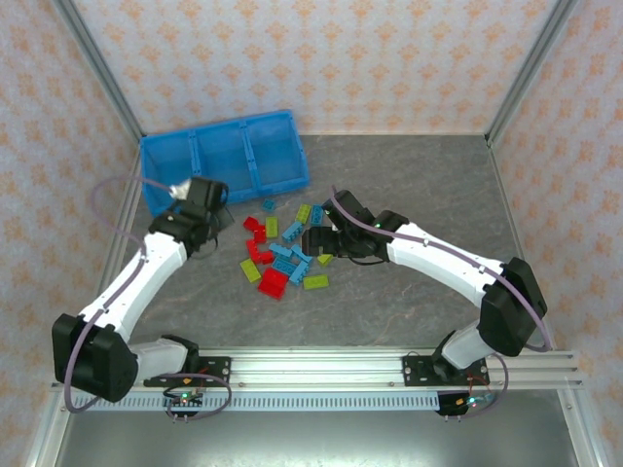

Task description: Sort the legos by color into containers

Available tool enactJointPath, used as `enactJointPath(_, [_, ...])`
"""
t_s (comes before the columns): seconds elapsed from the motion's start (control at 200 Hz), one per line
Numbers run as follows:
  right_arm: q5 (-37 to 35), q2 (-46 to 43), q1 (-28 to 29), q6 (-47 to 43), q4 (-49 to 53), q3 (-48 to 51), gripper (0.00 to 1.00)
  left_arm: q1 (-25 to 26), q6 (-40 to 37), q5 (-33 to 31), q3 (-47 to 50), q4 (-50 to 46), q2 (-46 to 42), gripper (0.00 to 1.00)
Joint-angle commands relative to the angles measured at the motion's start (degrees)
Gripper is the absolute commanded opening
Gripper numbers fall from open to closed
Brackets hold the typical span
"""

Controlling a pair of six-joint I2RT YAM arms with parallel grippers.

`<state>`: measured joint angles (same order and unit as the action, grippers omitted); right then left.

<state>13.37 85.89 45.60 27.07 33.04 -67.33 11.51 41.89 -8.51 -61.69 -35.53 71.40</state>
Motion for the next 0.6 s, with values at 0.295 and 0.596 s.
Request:
enactJointPath(0.295, [-3.66, -3.95, 0.36, 0.31, 1.82, 1.92, 0.94, -15.89, -7.54, -9.09, -28.17, 4.83, 30.83, 0.26])
enactJointPath(0.596, [-12.12, -7.71, 0.36, 2.71, 3.85, 3.94, 0.98, -19.15, -8.89, -7.93, -37.88, 1.4, 36.84, 0.55])
